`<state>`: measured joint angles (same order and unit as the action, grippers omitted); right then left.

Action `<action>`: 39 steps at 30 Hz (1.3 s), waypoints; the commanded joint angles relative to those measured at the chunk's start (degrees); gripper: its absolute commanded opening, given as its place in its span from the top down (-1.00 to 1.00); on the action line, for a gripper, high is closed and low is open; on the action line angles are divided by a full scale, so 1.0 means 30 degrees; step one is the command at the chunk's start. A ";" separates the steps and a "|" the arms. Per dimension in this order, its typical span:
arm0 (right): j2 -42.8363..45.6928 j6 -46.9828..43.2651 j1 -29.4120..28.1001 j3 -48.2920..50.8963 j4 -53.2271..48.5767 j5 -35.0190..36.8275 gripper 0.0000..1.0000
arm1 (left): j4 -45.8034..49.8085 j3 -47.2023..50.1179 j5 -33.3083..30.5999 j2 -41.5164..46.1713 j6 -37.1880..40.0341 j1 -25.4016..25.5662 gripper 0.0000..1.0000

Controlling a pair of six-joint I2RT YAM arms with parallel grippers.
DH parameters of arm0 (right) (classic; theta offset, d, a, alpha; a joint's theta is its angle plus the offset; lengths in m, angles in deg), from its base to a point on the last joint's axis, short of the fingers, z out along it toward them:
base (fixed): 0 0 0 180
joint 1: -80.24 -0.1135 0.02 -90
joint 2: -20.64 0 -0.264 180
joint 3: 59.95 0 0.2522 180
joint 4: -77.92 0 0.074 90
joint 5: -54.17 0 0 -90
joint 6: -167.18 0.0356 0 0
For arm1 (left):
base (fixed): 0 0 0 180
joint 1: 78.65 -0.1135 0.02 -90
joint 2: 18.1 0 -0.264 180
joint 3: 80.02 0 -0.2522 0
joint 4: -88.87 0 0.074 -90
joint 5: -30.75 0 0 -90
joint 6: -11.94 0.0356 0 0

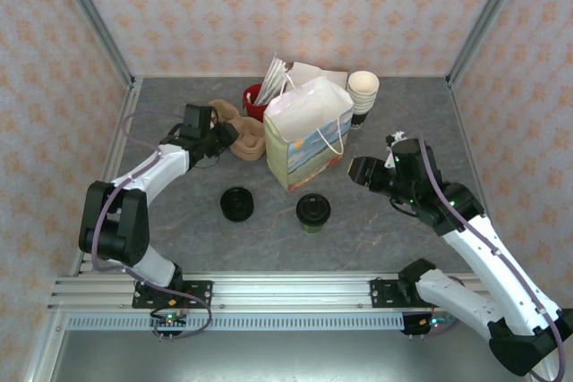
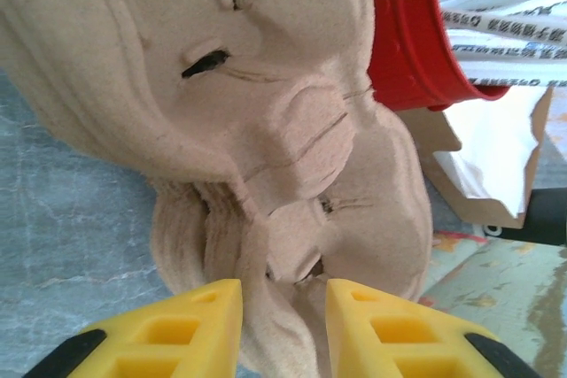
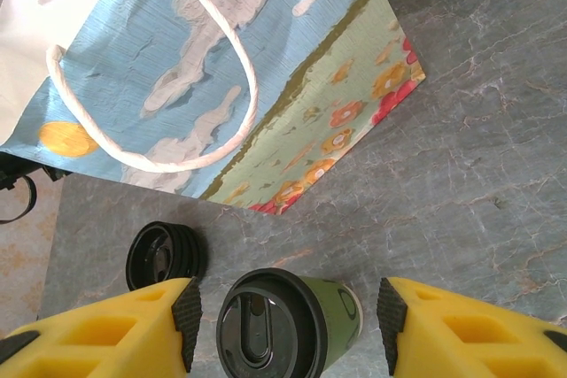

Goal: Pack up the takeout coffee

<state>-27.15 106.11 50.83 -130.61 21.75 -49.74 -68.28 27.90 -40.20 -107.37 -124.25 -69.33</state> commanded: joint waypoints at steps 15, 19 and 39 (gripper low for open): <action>0.0037 0.0267 0.0157 0.0072 0.0528 0.0162 -0.14 | 0.0488 -0.0773 -0.0699 -0.0058 0.0340 0.0171 0.39; 0.0022 0.0274 0.0150 0.0118 0.0519 0.0184 -0.14 | 0.0448 -0.0964 -0.0615 -0.0326 0.0332 0.0218 0.42; -0.0154 0.0201 0.0175 0.0101 0.0687 0.0155 -0.14 | 0.0881 -0.1414 -0.1004 -0.0799 0.0558 0.0450 0.42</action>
<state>-27.65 106.15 51.16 -130.48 22.60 -49.76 -66.47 25.78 -41.73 -109.47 -123.42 -68.50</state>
